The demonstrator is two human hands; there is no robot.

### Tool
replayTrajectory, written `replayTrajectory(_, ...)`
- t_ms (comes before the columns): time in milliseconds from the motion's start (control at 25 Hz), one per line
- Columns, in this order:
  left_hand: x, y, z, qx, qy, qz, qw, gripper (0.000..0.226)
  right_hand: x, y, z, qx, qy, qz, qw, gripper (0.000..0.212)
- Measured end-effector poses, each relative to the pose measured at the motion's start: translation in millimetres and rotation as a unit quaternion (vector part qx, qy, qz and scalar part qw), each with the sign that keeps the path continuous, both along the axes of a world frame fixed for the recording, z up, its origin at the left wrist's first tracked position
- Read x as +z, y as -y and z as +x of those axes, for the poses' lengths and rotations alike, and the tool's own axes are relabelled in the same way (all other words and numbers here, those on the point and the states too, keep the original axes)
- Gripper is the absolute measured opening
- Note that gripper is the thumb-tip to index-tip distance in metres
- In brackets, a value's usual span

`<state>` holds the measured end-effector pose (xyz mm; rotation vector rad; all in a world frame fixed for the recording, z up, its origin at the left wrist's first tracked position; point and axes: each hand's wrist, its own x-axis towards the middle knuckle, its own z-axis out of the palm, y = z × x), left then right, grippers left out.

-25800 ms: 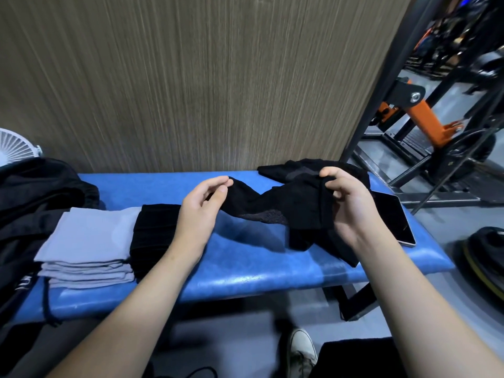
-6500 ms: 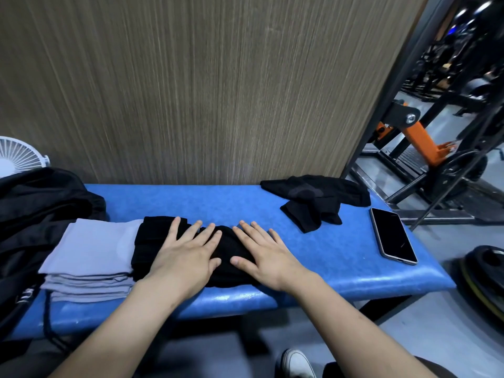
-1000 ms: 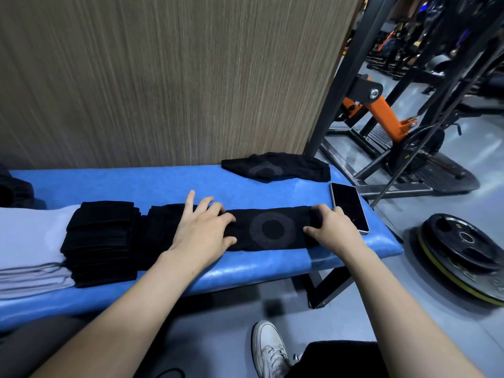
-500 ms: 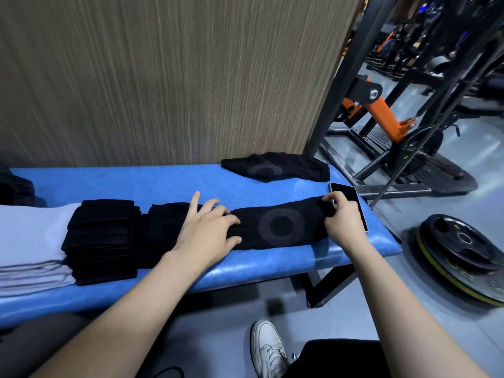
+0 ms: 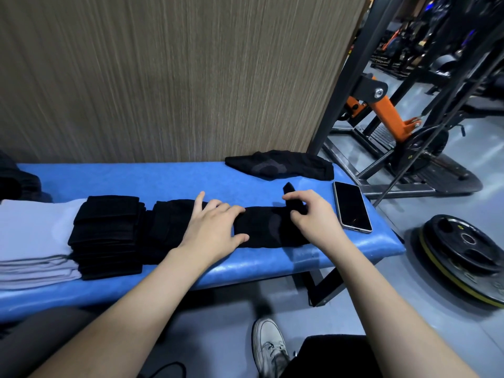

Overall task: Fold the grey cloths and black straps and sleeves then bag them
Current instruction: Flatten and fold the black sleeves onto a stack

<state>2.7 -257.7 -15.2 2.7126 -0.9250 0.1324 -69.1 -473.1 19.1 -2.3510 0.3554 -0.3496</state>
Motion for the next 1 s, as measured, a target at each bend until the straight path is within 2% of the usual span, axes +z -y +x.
replayTrajectory(280,1.0,-5.4,3.0,-0.002,-0.030,-0.034,0.999,0.089,-16.4,-38.8,21.1,0.088,-0.028,-0.011,0.996,0.048)
replayTrajectory(400,-0.4,-5.6,3.8,-0.005,-0.030,-0.033,0.999,0.096,-21.5,-47.5,24.8,0.138,-0.070,0.000,0.988,0.055)
replayTrajectory(560,-2.5,-6.6,4.8,-0.013,-0.025,-0.032,0.999,0.091,-24.1,-50.0,26.3,0.144,-0.105,0.062,0.982,0.050)
replayTrajectory(720,-1.0,-7.3,4.4,-0.023,-0.008,-0.013,1.000,0.074,-15.4,-44.4,22.6,0.129,-0.089,0.208,0.966,0.026)
replayTrajectory(760,0.6,-7.3,4.1,-0.025,-0.009,-0.007,1.000,0.068,-13.8,-39.0,20.9,0.114,-0.070,0.194,0.972,0.021)
replayTrajectory(800,2.0,-7.4,3.9,-0.026,-0.014,0.000,1.000,0.064,-13.4,-31.0,19.6,0.100,-0.052,0.133,0.985,0.020)
replayTrajectory(880,4.6,-8.2,2.4,-0.029,-0.030,0.011,0.999,0.065,-16.4,-14.0,16.1,0.090,-0.054,-0.046,0.993,0.022)
replayTrajectory(920,5.5,-7.8,1.6,-0.028,-0.037,0.012,0.999,0.068,-18.9,-6.9,14.0,0.092,-0.070,-0.103,0.988,0.025)
replayTrajectory(1000,5.5,-5.7,-0.1,-0.014,-0.039,0.003,0.999,0.066,-24.2,0.6,9.2,0.085,-0.104,-0.138,0.981,0.032)
